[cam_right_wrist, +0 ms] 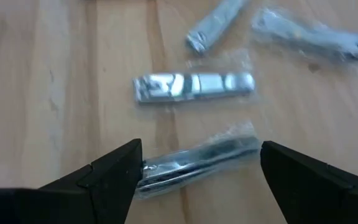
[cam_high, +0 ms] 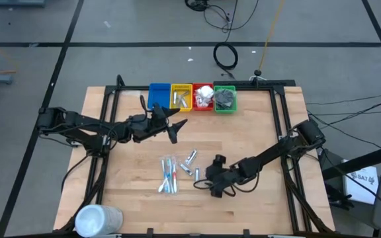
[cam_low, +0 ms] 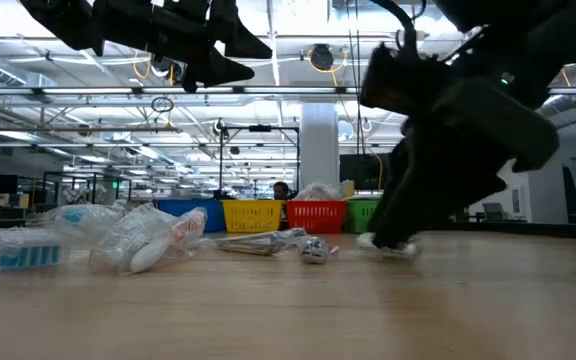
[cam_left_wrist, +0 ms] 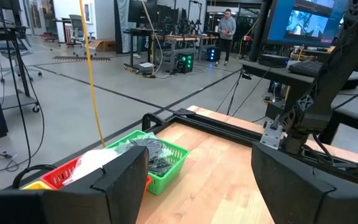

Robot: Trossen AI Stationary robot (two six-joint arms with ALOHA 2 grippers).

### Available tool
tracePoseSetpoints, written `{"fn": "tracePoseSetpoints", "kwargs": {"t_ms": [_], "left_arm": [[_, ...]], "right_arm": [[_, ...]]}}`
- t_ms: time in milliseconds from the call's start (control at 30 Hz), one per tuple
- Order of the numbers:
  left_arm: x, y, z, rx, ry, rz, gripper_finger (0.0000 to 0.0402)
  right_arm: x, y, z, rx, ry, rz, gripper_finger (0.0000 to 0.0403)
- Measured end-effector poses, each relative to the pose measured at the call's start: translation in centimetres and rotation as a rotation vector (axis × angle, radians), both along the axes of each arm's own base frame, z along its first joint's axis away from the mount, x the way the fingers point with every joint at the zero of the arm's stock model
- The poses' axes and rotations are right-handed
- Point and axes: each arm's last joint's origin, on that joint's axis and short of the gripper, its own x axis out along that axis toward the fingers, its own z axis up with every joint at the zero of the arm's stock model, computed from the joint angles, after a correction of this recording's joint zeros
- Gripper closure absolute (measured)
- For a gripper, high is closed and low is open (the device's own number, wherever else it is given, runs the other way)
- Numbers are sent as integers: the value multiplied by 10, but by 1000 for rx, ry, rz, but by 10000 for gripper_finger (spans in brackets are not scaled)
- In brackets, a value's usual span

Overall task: Pick & Place Travel size toiletries
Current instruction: Put the nail cutter into the yellow bin

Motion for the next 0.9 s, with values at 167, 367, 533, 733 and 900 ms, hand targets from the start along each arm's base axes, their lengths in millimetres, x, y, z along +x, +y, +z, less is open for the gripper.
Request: {"fn": "tracePoseSetpoints", "kwargs": {"t_ms": [167, 367, 533, 733, 900], "left_arm": [[0, 0, 0, 1, 1, 0, 128], [0, 0, 0, 2, 1, 1, 128], [0, 0, 0, 3, 1, 3, 128], [0, 0, 0, 4, 1, 3, 128], [0, 0, -1, -1, 6, 3, 128]], "right_arm": [[-13, -6, 12, 6, 74, -63, 90], [-28, -13, 29, -6, 125, -103, 90], [-35, -14, 21, 3, 102, -84, 90], [-39, -24, 8, 94, 86, -64, 111], [-41, -30, 3, 135, 113, -54, 168]]}}
